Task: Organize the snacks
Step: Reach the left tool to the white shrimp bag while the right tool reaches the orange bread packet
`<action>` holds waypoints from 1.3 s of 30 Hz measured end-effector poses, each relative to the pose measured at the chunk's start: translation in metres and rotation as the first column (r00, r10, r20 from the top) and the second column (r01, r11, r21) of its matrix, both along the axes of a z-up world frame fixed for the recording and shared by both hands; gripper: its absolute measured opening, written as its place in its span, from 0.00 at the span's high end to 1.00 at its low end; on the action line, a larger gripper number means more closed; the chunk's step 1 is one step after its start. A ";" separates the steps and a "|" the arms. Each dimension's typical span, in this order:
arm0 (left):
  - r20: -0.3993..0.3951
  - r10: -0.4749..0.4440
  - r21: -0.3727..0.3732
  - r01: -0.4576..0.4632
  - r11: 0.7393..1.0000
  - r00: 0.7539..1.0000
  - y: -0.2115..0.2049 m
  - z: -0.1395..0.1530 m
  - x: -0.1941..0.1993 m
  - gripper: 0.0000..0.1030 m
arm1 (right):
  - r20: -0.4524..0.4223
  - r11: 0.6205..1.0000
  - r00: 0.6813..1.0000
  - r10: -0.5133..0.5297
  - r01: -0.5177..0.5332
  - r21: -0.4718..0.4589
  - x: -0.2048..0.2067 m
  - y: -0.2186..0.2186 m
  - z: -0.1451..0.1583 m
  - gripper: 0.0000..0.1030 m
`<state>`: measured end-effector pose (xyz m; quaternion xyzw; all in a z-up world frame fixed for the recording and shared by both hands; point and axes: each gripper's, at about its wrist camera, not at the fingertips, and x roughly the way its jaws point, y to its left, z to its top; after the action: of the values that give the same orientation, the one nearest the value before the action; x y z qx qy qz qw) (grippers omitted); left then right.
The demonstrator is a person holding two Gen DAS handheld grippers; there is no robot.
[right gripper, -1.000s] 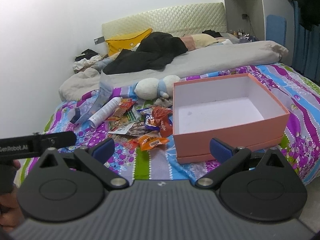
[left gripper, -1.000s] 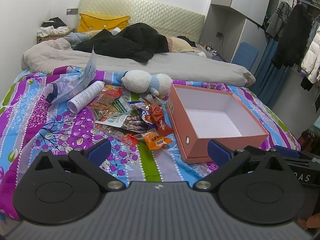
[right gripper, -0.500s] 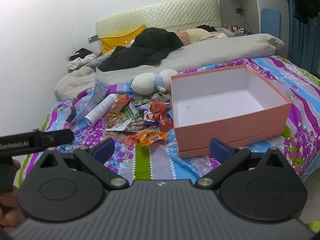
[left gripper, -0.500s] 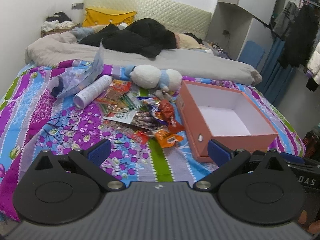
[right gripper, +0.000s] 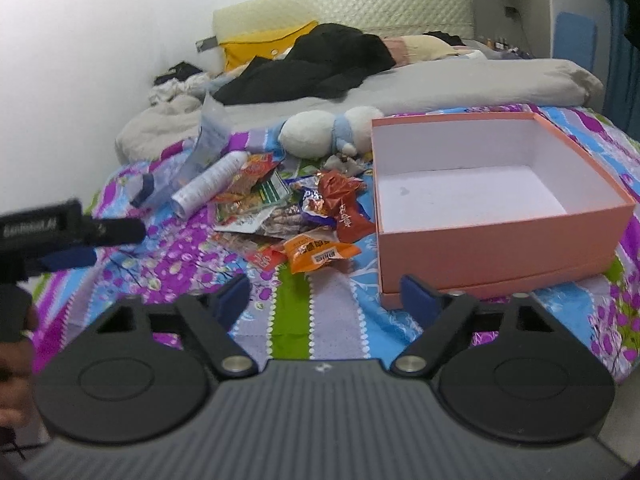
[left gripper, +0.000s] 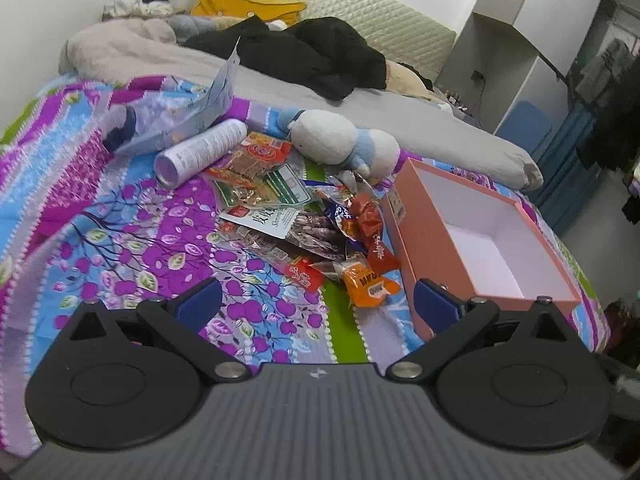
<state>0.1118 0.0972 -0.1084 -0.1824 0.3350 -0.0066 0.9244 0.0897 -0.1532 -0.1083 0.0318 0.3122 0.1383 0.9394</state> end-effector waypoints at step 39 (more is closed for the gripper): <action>-0.165 -0.032 -0.487 -0.054 0.872 0.986 0.051 -0.172 0.216 0.43 | -0.073 0.924 0.965 0.250 -0.261 -0.278 0.157 0.084 -0.107 0.25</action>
<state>0.3274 0.1479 -0.2808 -0.4123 0.3979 -0.0706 0.8165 0.2468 -0.0688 -0.2153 -0.1425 0.3472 0.2123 0.9023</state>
